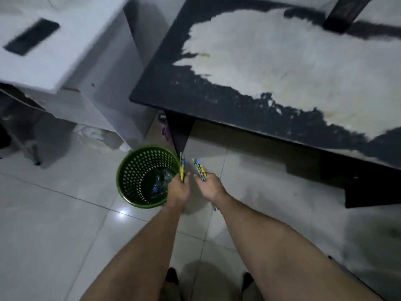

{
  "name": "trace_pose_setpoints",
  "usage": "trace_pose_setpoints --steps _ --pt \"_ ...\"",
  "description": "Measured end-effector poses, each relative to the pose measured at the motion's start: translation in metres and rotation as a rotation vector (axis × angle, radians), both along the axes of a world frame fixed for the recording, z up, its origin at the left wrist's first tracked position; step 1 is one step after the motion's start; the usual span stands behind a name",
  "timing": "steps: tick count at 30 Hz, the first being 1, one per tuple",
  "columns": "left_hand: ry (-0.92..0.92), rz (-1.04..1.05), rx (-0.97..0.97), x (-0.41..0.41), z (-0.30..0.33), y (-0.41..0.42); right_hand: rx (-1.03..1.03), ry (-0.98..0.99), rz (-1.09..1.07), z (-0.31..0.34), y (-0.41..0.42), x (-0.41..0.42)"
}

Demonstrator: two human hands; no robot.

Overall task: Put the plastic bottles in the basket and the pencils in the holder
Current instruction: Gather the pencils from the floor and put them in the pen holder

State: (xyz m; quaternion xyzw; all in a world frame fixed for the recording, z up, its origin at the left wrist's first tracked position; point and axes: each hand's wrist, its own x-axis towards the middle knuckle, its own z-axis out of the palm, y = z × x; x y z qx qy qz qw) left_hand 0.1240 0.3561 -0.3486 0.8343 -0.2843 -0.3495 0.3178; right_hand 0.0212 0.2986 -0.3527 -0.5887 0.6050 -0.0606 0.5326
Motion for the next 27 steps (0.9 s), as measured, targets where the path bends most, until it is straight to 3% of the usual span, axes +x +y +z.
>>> trace_pose_setpoints --steps 8,13,18,27 --pt "0.014 0.098 -0.044 0.041 0.21 0.006 -0.013 0.003 -0.002 0.213 0.02 0.028" --pt "0.064 0.012 -0.138 0.059 0.31 -0.03 -0.121 -0.068 -0.045 0.316 -0.006 0.035" --pt "0.114 -0.098 -0.248 0.039 0.372 -0.097 -0.216 -0.114 -0.148 0.374 -0.067 0.012" --pt "0.111 -0.223 -0.297 -0.078 0.413 -0.252 -0.307 -0.161 -0.299 0.419 -0.211 -0.103"
